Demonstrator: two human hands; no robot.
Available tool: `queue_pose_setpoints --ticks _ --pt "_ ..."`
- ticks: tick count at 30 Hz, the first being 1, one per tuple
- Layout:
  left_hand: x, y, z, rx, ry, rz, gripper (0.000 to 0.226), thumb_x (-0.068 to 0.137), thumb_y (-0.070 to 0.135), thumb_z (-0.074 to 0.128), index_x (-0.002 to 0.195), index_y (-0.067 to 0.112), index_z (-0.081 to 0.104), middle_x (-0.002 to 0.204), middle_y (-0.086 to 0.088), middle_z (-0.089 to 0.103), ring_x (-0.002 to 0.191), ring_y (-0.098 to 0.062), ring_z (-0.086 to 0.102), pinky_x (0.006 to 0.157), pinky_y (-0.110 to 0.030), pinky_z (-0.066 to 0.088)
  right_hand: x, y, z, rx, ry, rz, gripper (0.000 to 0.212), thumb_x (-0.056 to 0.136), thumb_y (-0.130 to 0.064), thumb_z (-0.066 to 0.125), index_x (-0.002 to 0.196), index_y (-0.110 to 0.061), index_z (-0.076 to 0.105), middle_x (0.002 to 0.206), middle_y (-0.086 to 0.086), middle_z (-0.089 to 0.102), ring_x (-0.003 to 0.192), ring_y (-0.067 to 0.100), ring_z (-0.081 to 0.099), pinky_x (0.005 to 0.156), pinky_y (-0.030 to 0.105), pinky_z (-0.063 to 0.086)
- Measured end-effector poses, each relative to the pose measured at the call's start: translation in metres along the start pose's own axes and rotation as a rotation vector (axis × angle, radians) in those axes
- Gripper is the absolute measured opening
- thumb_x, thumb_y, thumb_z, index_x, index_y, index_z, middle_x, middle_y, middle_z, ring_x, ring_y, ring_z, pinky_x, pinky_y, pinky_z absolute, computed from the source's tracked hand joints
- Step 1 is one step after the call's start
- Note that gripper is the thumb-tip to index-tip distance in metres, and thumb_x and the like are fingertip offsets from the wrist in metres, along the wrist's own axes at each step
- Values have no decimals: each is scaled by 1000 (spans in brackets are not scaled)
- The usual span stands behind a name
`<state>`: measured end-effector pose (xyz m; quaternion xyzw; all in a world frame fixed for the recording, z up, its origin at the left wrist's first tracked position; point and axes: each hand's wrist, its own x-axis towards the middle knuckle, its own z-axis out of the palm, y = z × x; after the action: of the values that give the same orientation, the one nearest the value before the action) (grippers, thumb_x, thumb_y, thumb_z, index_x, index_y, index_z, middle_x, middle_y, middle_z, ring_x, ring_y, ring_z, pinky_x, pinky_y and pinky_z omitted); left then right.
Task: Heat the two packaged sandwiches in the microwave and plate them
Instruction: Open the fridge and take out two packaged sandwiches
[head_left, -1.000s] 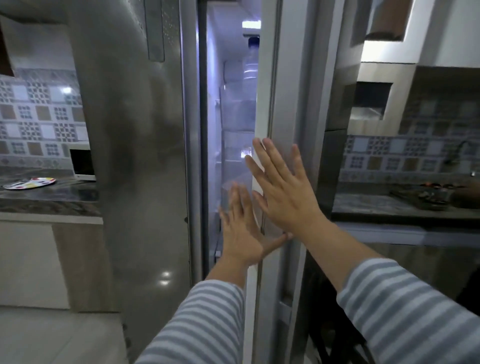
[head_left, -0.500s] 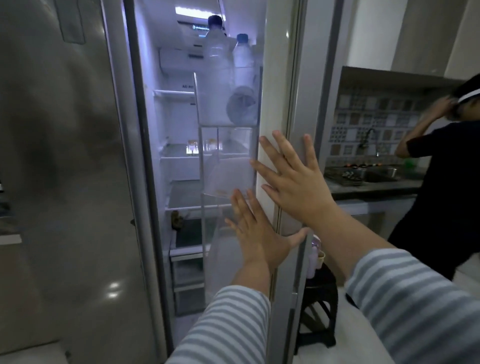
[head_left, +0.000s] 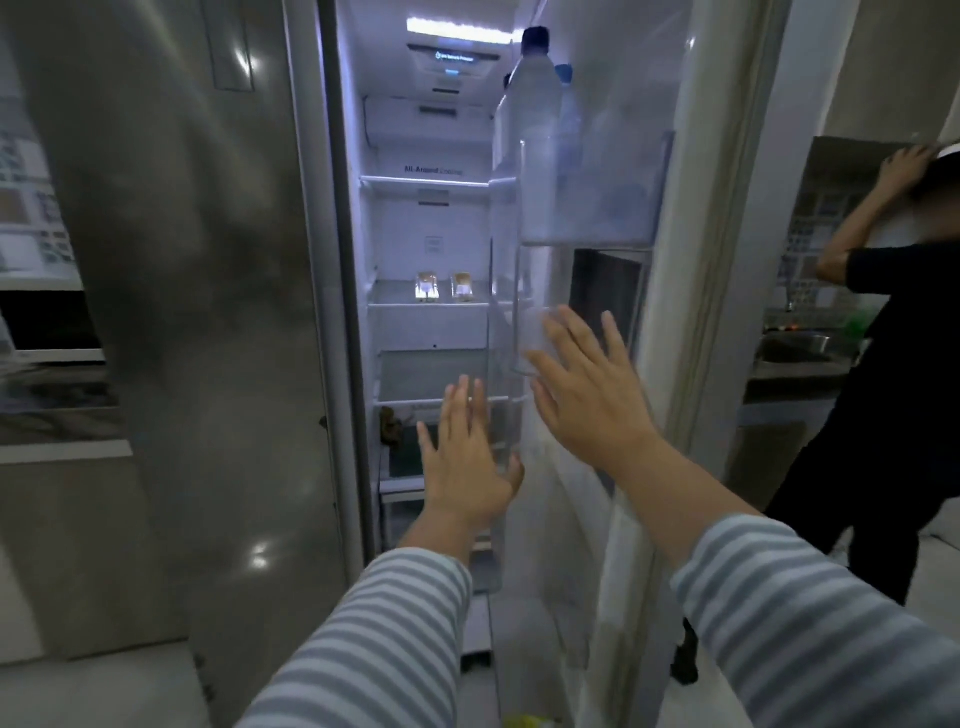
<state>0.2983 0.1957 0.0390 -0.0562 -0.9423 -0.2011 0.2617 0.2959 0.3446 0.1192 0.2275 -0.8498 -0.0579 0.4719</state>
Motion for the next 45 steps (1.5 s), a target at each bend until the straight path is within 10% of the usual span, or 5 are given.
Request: queue_pose_setpoints --ticks 13,24,45 --pt "39 -113 -18 116 -105 -94 75 88 39 54 150 17 18 158 1 17 148 -17 2 118 -55 7 21 -85 114 384 -386 152 45 95 -24 47 140 -18 44 153 7 34 143 23 25 117 39 21" --pt "175 -155 48 -128 -221 -251 58 89 36 58 142 18 41 140 -4 50 125 -24 49 105 -44 42 89 -42 257 652 -712 425 39 95 -33 46 134 -29 49 123 5 61 105 26 59 88 40 51" --pt "473 -230 144 -409 43 -236 49 88 23 59 135 14 50 136 -1 54 126 -19 49 105 -31 38 279 56 479 829 -336 690 30 93 -24 50 120 -20 62 124 7 64 111 27 58 85 29 42"
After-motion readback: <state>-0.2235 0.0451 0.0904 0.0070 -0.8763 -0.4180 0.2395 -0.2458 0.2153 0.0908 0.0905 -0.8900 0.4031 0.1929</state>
